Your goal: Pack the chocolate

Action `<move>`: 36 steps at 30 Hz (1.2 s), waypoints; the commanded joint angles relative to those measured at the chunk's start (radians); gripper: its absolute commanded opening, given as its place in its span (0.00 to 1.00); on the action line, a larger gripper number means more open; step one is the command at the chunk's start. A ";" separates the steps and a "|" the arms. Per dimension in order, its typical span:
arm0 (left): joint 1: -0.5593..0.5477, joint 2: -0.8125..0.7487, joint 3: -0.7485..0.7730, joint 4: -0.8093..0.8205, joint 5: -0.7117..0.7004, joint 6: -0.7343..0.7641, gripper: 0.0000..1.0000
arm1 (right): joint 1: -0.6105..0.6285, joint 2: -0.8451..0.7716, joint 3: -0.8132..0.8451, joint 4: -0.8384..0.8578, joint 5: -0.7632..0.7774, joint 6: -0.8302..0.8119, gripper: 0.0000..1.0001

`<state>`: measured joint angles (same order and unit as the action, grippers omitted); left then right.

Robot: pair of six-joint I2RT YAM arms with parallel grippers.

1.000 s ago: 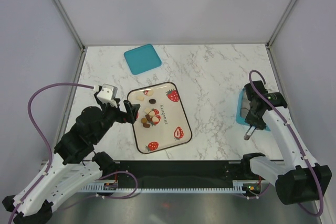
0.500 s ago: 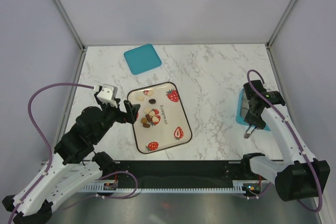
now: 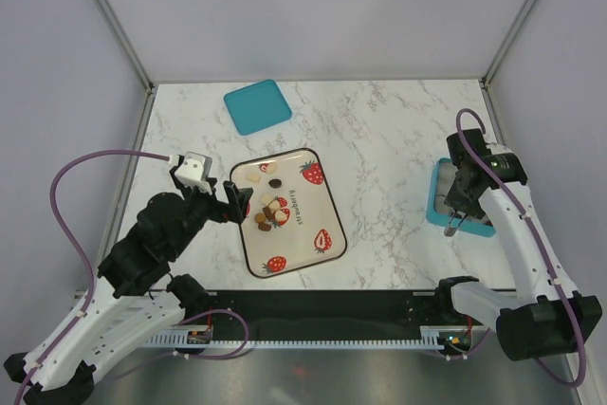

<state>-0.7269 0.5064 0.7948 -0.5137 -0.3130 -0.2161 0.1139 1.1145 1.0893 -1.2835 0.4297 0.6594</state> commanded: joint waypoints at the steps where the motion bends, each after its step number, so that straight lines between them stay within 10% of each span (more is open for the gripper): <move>1: -0.005 -0.009 0.001 0.040 -0.026 -0.005 1.00 | -0.005 -0.005 0.121 -0.039 -0.014 -0.023 0.44; 7: -0.005 -0.005 0.000 0.041 -0.037 -0.002 1.00 | 0.015 -0.008 0.195 0.016 -0.138 -0.084 0.43; 36: -0.005 0.027 0.009 -0.008 -0.245 -0.002 1.00 | 0.957 0.228 0.132 0.593 -0.330 -0.219 0.52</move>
<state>-0.7288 0.5434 0.7948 -0.5308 -0.4839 -0.2157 1.0306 1.3788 1.2587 -0.7918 0.1314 0.4973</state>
